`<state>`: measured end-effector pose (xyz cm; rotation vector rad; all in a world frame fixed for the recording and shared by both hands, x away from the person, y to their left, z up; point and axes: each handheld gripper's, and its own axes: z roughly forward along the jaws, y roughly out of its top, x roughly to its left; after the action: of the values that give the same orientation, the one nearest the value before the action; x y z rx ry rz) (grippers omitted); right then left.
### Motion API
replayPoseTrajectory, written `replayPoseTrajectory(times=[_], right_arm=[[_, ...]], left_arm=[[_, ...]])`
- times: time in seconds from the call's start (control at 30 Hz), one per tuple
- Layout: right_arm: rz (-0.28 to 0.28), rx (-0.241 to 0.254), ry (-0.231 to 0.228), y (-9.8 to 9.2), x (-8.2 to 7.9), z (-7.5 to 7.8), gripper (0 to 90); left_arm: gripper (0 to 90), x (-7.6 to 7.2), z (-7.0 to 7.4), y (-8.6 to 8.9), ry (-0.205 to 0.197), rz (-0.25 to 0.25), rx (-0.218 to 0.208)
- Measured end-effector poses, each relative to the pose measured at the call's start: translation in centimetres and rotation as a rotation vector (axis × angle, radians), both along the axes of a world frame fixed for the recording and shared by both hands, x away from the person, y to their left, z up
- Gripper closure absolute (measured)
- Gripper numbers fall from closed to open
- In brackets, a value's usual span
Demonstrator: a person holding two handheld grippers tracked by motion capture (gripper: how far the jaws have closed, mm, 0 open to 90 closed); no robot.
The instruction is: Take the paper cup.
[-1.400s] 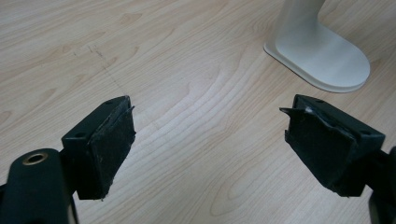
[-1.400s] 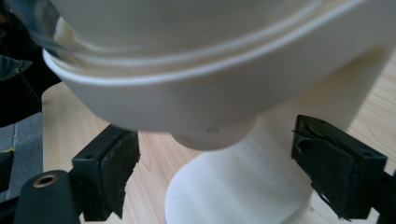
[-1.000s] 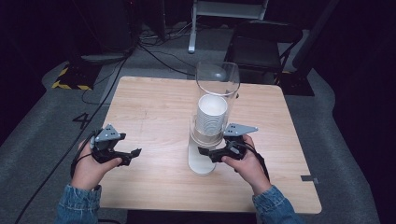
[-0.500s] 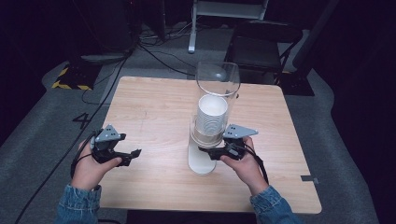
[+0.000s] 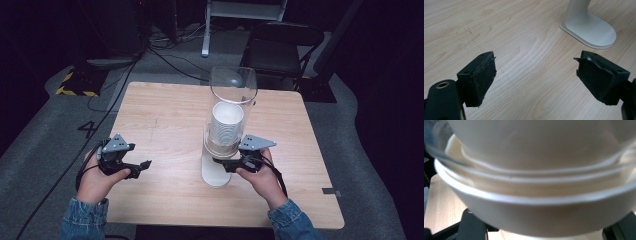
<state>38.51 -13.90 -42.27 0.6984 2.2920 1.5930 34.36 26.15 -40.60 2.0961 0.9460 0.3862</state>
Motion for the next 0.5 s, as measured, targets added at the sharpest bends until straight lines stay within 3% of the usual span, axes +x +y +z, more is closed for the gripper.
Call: replayPoseTrajectory(times=[0.33,0.5], right_arm=[[-0.006,-0.037,0.049,0.1,-0.1,-1.2,34.9],[-0.008,-0.036,0.038,0.1,-0.2,-1.4,34.9]], left_arm=[[15.5,0.0,0.0,0.2,0.005,0.006,0.003],[15.5,0.0,0.0,0.2,0.006,0.005,0.003]])
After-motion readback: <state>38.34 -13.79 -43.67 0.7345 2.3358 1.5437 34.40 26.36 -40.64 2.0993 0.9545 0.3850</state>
